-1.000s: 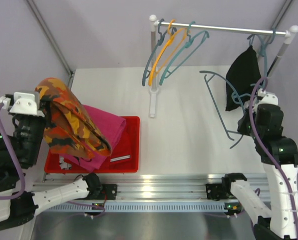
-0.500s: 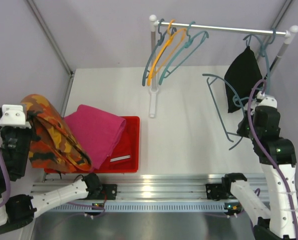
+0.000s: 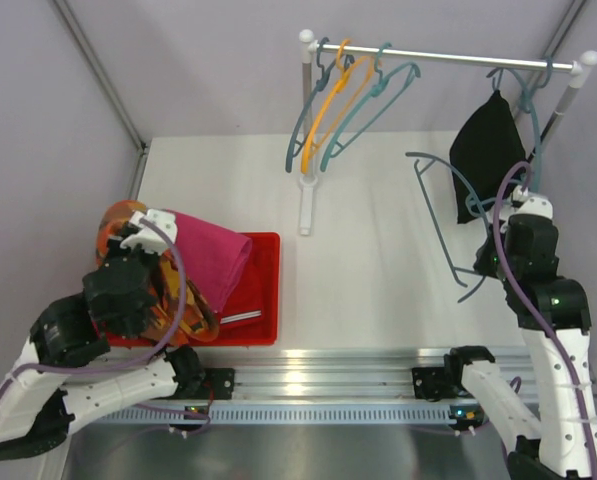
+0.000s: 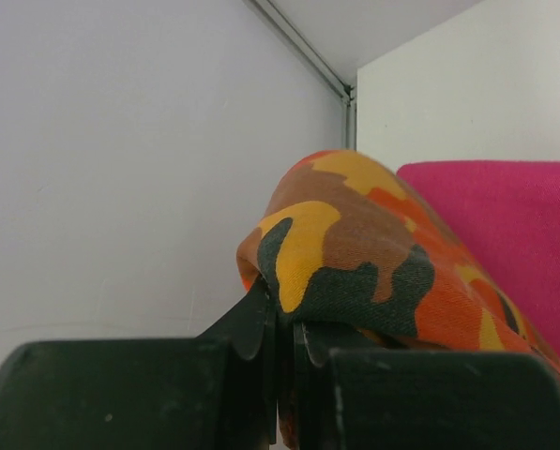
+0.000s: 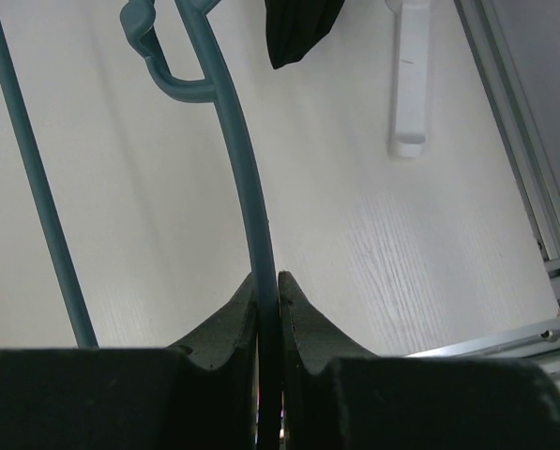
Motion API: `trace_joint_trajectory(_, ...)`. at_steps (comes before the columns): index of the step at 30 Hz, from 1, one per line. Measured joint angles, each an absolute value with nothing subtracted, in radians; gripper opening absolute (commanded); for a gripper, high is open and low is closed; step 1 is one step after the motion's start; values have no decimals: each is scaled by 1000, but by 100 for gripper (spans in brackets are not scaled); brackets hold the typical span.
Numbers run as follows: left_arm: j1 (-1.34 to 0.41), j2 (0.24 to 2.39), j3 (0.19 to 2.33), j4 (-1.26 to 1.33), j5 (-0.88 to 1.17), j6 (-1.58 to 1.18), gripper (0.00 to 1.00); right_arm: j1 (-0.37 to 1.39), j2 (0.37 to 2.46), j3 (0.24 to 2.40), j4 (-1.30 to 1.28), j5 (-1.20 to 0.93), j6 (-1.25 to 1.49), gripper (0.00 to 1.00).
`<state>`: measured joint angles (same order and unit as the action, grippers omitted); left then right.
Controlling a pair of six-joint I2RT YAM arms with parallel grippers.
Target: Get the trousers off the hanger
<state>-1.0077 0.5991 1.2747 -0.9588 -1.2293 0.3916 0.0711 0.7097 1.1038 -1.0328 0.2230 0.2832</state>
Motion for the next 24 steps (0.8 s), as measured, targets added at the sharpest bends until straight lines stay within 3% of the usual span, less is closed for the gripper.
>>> trace_joint_trajectory(13,-984,827,1033,-873,-1194,292,0,71,786,1189,-1018,255,211,0)
trace_joint_trajectory(24,-686,1009,1022,-737,-1018,158,0,71,802,1234,-984,273,173,0)
